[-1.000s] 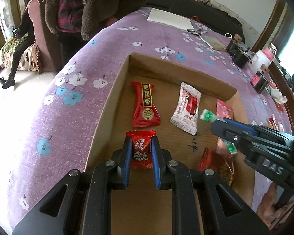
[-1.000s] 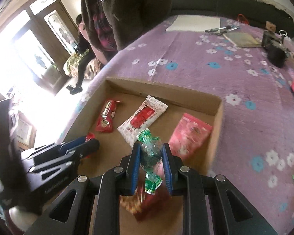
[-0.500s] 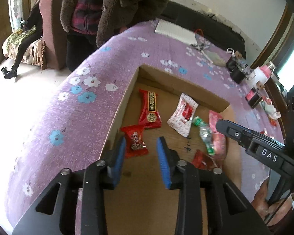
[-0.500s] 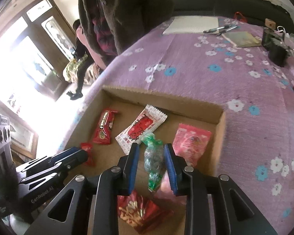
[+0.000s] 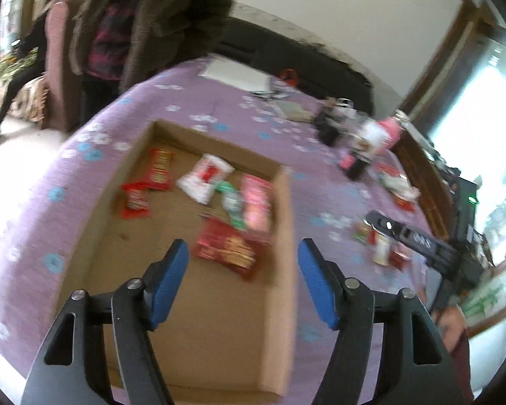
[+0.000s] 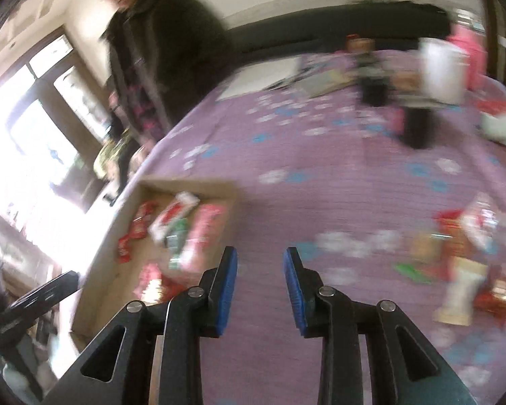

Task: Organize snacks
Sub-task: 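Open the right tool over the tray to drop the green-wrapped candy, then grasp the white pastry packet with the left tool while the right tool grasps the red-gold bag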

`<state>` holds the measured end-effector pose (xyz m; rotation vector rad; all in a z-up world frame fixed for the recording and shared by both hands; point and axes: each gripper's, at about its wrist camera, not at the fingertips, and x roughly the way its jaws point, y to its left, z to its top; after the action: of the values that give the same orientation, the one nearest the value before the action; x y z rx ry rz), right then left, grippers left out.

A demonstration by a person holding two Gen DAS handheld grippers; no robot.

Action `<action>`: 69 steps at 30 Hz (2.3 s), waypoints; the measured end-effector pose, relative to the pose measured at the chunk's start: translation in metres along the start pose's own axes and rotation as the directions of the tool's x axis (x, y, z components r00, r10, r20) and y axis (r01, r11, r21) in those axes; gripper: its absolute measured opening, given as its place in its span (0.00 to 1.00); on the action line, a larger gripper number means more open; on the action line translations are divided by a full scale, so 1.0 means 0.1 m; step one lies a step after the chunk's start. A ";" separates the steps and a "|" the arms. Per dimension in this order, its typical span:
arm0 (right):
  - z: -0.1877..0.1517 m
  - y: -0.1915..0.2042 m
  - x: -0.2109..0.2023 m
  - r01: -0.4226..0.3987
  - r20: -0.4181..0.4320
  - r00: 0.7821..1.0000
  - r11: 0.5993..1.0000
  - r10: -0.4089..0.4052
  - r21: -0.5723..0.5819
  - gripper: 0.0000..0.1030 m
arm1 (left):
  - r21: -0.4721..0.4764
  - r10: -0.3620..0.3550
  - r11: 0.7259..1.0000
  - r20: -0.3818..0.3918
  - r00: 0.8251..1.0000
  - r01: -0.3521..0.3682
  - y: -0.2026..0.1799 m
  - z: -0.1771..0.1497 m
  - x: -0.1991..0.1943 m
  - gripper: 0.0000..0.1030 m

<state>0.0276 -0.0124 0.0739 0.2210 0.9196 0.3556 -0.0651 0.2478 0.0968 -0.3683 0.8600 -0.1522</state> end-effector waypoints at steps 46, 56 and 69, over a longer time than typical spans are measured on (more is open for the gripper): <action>-0.42 -1.64 -0.40 0.099 0.072 0.991 0.983 -0.111 0.153 0.53 | 0.208 -0.044 0.975 -0.188 0.981 0.083 -1.29 -0.70 0.69 0.65; -0.54 -1.33 -0.29 0.162 0.035 0.986 0.987 -0.162 -0.010 0.65 | 0.257 -0.024 0.964 -0.187 0.982 0.072 -1.67 -0.52 1.27 0.64; -0.55 -1.42 -0.29 0.224 0.050 0.973 0.974 -0.225 0.027 0.40 | 0.398 0.069 0.917 -0.144 0.987 -0.007 -2.02 -0.62 1.73 0.27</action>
<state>-0.0038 -0.1527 0.0156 0.1433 0.8861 0.1301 0.0024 -0.0035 0.0132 0.0437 0.9647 -0.3172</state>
